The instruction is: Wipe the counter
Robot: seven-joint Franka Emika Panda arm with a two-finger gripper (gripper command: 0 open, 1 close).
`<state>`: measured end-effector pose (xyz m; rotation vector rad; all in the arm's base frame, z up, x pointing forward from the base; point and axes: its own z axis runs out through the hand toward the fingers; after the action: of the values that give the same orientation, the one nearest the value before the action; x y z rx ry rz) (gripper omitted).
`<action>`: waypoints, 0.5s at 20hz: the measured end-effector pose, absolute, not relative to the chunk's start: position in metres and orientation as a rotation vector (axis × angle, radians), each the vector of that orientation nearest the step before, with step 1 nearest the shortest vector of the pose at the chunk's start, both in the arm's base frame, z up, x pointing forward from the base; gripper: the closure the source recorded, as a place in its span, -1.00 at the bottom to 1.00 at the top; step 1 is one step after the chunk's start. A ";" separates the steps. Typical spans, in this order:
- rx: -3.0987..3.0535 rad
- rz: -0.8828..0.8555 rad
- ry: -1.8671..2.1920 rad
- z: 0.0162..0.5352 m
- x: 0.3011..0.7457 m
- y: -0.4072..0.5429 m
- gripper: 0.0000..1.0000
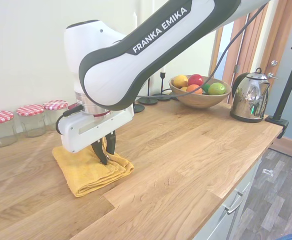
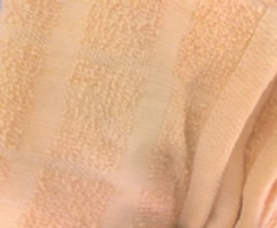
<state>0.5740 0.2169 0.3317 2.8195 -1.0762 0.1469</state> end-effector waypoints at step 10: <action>2.824 0.140 -1.066 0.338 0.569 0.219 -1.00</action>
<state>0.5694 0.2194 0.3378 2.8241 -1.0660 0.1401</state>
